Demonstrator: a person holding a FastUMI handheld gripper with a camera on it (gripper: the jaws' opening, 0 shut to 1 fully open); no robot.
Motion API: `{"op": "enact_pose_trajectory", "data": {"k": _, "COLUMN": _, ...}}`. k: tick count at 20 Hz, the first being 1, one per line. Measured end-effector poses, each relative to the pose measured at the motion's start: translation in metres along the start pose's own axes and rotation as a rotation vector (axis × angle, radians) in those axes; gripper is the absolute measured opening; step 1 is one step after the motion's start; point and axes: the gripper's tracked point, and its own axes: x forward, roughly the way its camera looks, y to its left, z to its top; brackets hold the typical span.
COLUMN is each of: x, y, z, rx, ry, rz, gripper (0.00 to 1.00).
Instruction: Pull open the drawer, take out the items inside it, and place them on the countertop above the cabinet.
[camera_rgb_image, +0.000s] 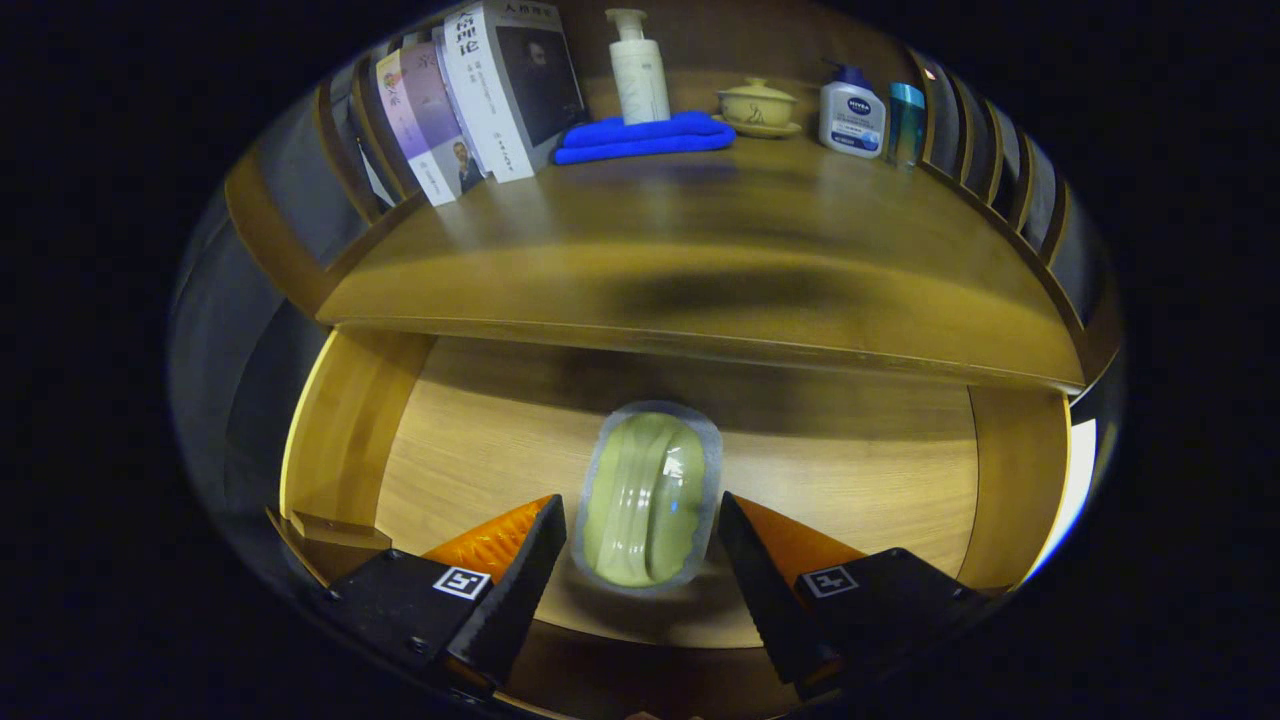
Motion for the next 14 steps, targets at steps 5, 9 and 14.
{"op": "enact_pose_trajectory", "data": {"k": 5, "x": 0.009, "y": -0.003, "z": -0.005, "rx": 0.002, "ry": 0.070, "rz": -0.010, "gripper": 0.96}}
{"op": "enact_pose_trajectory", "data": {"k": 9, "x": 0.011, "y": -0.006, "z": -0.003, "rx": 0.015, "ry": 0.065, "rz": -0.017, "gripper": 0.81}}
{"op": "enact_pose_trajectory", "data": {"k": 14, "x": -0.009, "y": -0.006, "z": 0.009, "rx": 0.038, "ry": -0.002, "rz": 0.009, "gripper": 0.19}}
